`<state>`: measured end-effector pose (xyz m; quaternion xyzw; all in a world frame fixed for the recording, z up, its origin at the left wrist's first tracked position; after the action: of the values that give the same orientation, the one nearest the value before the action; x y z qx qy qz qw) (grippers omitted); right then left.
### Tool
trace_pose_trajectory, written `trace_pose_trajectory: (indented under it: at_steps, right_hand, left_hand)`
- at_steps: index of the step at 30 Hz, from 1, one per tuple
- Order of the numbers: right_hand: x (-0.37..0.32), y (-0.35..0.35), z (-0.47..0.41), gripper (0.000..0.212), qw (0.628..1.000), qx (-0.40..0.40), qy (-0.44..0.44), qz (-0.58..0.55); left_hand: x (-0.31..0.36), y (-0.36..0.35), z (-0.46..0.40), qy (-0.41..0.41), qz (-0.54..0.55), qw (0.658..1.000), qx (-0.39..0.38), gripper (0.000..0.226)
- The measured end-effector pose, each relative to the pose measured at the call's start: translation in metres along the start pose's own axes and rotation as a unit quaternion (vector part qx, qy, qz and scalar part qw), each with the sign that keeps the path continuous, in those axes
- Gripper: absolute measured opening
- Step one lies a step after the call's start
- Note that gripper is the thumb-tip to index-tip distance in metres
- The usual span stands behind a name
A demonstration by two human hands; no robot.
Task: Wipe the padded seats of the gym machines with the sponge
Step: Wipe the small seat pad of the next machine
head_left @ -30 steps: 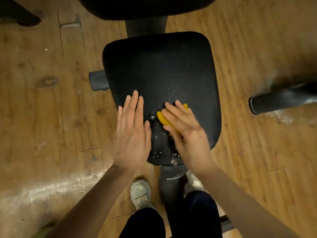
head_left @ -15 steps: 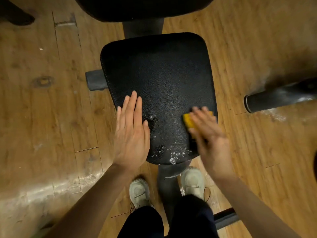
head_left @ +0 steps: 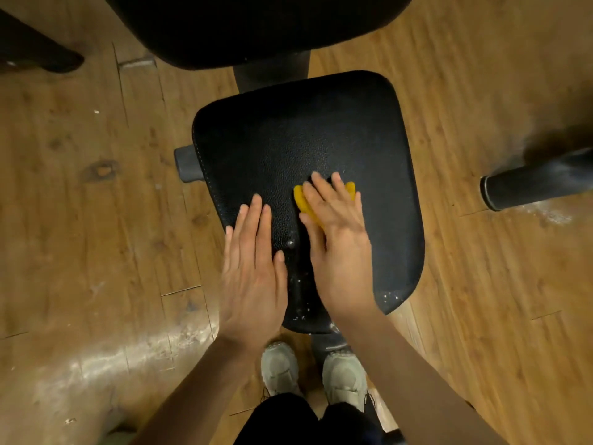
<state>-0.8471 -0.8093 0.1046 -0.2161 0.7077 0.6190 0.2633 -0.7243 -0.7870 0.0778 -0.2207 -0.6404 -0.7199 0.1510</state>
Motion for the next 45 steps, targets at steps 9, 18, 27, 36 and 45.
trace_pose_trajectory:
  at_steps: [9, 18, 27, 36, 45]
  right_hand:
    - [-0.011, -0.004, 0.029, 0.035, 0.998, -0.040, 0.048, 0.002]
    - [-0.003, 0.010, 0.071, 0.038, 0.996, -0.065, 0.058, -0.027]
    - [-0.014, -0.012, 0.001, 0.036, 0.999, -0.021, 0.036, -0.001]
    - [-0.018, -0.004, 0.049, 0.034, 0.993, -0.070, 0.094, -0.034]
    - [-0.026, -0.011, 0.063, 0.034, 0.989, -0.080, 0.114, -0.040]
  left_hand:
    - [0.000, 0.000, -0.001, -0.011, 0.005, 1.000, 0.010, 0.055]
    - [0.001, 0.001, -0.002, -0.031, 0.006, 0.999, 0.034, 0.053]
    - [0.002, 0.003, -0.003, -0.027, -0.011, 0.999, 0.025, 0.056]
    - [-0.019, 0.036, -0.026, -0.046, 0.080, 0.996, -0.002, 0.050]
    - [-0.033, 0.028, -0.056, -0.075, 0.015, 0.996, -0.042, 0.053]
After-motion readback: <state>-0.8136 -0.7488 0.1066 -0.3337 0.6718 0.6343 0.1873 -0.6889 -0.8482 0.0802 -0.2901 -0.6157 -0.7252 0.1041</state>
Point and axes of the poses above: each hand's wrist, its own z-axis away from the middle knuckle, its own y-axis out of the back of the hand, x = y × z, the point moved 10 cm from there along -z, towards the middle knuckle, and after that the axes turned 6 degrees about y, right-handed, at the moved point
